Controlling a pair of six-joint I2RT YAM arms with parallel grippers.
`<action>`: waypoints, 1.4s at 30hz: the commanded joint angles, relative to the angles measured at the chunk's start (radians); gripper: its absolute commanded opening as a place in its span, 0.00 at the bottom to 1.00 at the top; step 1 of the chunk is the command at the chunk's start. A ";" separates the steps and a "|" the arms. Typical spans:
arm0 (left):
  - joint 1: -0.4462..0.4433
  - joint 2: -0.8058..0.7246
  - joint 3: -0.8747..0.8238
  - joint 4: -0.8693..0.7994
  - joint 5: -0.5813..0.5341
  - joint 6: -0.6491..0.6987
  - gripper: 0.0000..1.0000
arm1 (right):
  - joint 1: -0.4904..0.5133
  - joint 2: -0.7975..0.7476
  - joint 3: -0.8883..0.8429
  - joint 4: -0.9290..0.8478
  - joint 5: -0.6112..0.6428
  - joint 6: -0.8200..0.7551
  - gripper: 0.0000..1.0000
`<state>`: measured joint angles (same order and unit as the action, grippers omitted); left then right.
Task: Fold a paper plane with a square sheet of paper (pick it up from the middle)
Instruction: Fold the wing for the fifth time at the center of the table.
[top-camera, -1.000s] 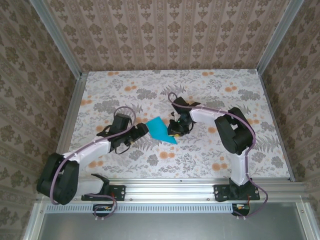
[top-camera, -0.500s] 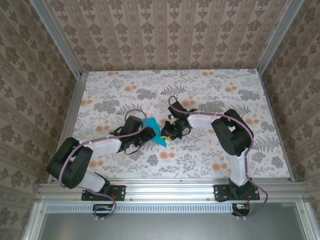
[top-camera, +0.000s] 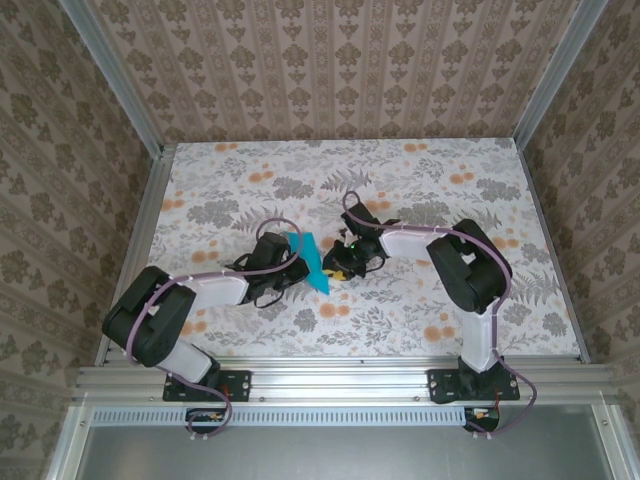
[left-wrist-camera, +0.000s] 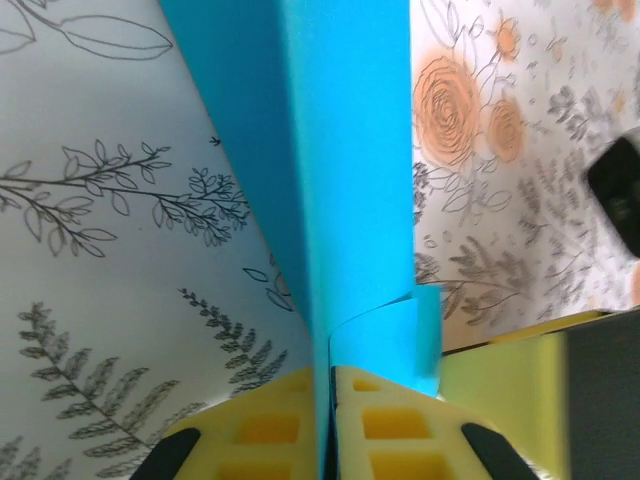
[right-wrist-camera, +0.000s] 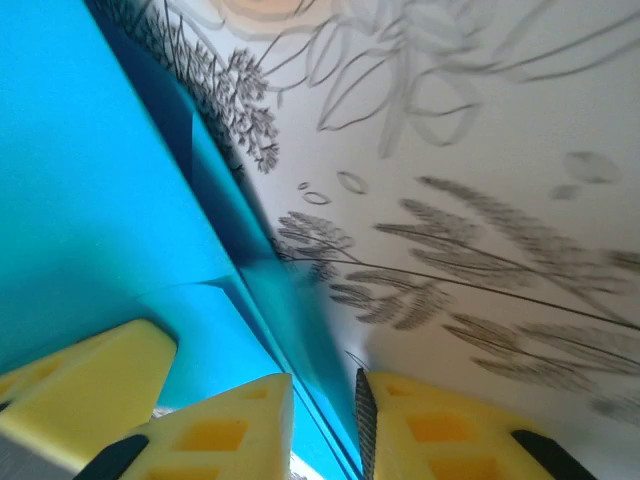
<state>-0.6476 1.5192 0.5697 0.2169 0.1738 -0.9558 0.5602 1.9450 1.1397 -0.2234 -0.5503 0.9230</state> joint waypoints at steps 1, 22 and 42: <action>-0.004 0.019 0.048 -0.083 -0.030 0.148 0.08 | -0.045 -0.104 -0.018 0.013 0.005 -0.094 0.28; -0.003 0.092 0.216 -0.246 0.049 0.449 0.04 | -0.011 0.042 0.141 0.004 0.035 -0.265 0.15; 0.006 0.194 0.405 -0.430 0.319 1.012 0.00 | -0.139 -0.134 -0.122 0.180 -0.095 -0.259 0.17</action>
<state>-0.6472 1.6852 0.9436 -0.1474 0.4419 -0.0326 0.4091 1.7786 1.0195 -0.0956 -0.5915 0.6575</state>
